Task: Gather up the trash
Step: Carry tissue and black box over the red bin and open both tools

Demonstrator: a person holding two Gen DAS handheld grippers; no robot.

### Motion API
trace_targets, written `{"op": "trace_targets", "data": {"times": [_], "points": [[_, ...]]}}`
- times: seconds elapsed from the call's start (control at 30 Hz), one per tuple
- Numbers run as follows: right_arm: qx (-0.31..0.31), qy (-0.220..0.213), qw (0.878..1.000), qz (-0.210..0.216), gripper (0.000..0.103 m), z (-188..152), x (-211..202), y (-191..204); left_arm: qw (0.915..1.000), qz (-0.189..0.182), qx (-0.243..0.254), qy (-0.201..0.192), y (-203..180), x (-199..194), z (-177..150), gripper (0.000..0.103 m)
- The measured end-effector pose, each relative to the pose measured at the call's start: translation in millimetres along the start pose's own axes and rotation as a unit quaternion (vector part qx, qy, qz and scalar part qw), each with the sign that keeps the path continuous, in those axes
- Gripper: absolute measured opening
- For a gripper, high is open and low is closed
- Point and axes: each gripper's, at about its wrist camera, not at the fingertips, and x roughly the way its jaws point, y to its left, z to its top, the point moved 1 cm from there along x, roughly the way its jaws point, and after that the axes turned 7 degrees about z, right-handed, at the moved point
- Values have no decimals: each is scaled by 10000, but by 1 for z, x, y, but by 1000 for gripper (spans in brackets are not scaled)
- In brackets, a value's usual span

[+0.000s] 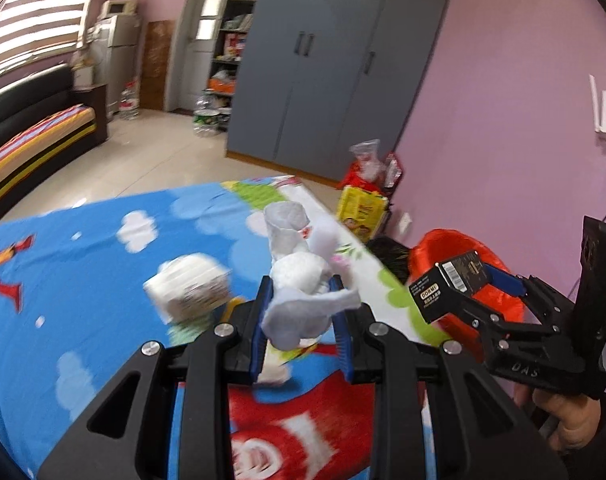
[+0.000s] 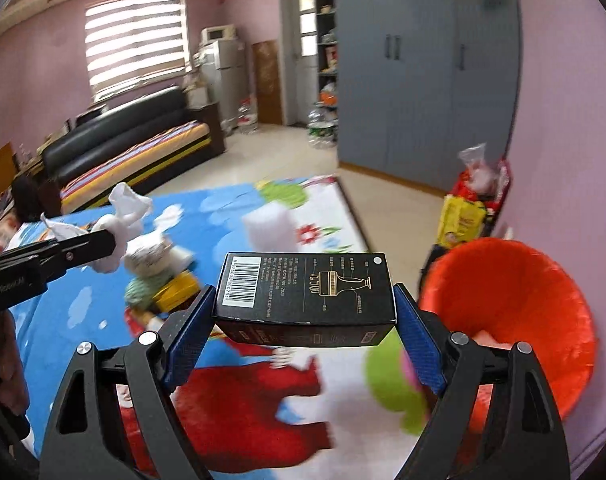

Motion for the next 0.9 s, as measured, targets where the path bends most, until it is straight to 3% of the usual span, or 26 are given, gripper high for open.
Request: {"op": "trace_targets", "data": {"times": [0.47,0.9], "points": [[539,-268,9945,-859,81,3,-30,-94,9938,-837,730,-4,-98,42,38,28],[925,-367,9853,-1392,81,-1,-42,-147,9827,-1501,1041,313,-165,85,47,28]]}}
